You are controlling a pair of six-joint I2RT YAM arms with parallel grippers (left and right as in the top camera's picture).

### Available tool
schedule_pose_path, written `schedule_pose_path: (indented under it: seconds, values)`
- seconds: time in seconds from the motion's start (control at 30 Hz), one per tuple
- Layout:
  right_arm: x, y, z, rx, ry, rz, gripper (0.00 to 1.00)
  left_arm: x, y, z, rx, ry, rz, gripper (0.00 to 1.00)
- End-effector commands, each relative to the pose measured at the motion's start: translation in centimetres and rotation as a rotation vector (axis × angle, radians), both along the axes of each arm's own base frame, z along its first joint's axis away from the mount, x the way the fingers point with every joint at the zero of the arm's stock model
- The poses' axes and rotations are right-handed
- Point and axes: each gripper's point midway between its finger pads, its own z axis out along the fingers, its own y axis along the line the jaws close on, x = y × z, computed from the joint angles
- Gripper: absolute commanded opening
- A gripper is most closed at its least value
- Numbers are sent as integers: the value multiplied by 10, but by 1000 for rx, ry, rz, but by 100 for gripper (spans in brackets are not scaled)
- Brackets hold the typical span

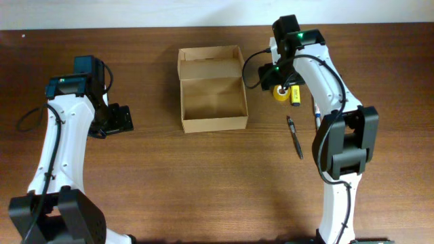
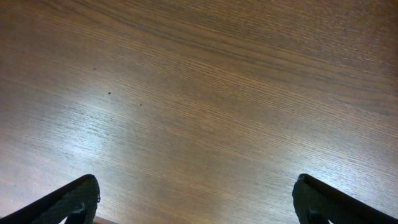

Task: Pack container
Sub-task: 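Lower the right gripper onto the yellow tape roll and grasp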

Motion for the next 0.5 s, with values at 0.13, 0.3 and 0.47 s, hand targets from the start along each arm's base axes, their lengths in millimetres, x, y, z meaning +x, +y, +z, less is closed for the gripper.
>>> schedule_pose_path:
  seconds: [0.13,0.3,0.47]
  values:
    - [12,9,-14,29,-10,4,80,-1,0,0,-5,-2,-12,100]
    - [11,9,-34,27,24,4,78,-1,0,0,-5,-2,-12,100]
    - [12,10,-48,31,42,4,77,-1,0,0,-5,-2,-12,100]
